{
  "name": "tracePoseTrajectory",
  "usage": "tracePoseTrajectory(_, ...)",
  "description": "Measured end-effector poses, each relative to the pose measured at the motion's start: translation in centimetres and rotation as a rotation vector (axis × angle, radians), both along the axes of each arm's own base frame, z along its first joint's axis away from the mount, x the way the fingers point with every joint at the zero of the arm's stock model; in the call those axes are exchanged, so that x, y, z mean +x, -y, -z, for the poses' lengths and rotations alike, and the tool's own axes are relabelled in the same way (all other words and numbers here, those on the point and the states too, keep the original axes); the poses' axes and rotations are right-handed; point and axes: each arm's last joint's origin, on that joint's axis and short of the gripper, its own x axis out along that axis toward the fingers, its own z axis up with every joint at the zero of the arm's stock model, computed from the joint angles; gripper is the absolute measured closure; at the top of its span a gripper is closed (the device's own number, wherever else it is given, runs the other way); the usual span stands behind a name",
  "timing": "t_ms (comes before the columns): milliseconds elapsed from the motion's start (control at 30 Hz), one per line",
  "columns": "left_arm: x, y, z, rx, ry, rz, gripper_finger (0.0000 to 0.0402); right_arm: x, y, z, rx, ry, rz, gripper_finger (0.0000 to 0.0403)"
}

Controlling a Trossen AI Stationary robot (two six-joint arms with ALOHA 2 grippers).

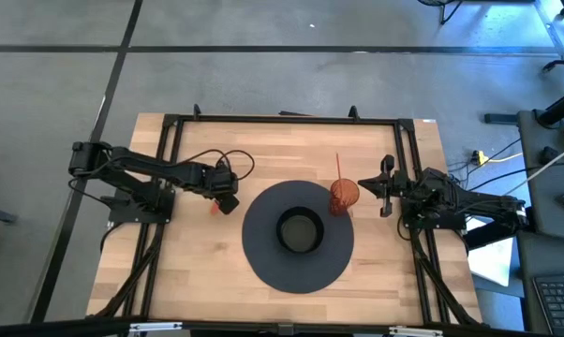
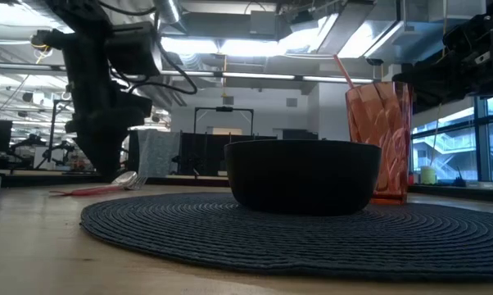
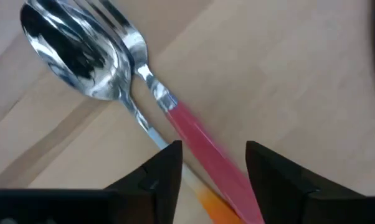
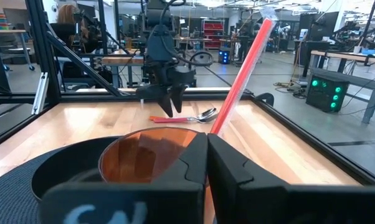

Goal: Pick & Place Utensil
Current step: Put the pink fork into the black bowl on the blue mat

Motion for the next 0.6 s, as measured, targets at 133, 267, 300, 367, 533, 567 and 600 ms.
tracePoseTrajectory(133, 0.0, -0.5, 0.0, 0.005, -0.001, -0.018, 0.0223, 0.0, 0.0, 0.0, 0.000, 0.000, 0.000, 0.0392)
tracePoseTrajectory(267, -0.1, -0.9, 0.0, 0.007, -0.003, -0.032, 0.0222, 0.0, 0.0, 0.0, -0.001, 0.000, 0.000, 0.0392)
tracePoseTrajectory(300, -0.1, -1.0, 0.1, 0.007, -0.005, -0.036, 0.0222, 0.0, 0.0, 0.0, 0.000, 0.000, 0.000, 0.0392)
tracePoseTrajectory(367, -0.1, -1.1, 0.3, 0.008, -0.017, -0.036, 0.0222, 0.0, 0.0, 0.0, -0.001, 0.000, 0.000, 0.0392)
tracePoseTrajectory(533, 0.5, -1.2, 1.3, 0.002, -0.049, -0.014, 0.0222, 0.0, 0.0, 0.0, -0.001, 0.000, 0.000, 0.0392)
tracePoseTrajectory(567, 0.6, -1.2, 1.5, 0.003, -0.053, -0.004, 0.0222, 0.0, 0.0, 0.0, -0.001, 0.000, 0.000, 0.0392)
tracePoseTrajectory(600, 0.8, -1.2, 1.8, 0.004, -0.056, 0.005, 0.0222, 0.0, 0.0, 0.0, -0.002, 0.000, 0.000, 0.0392)
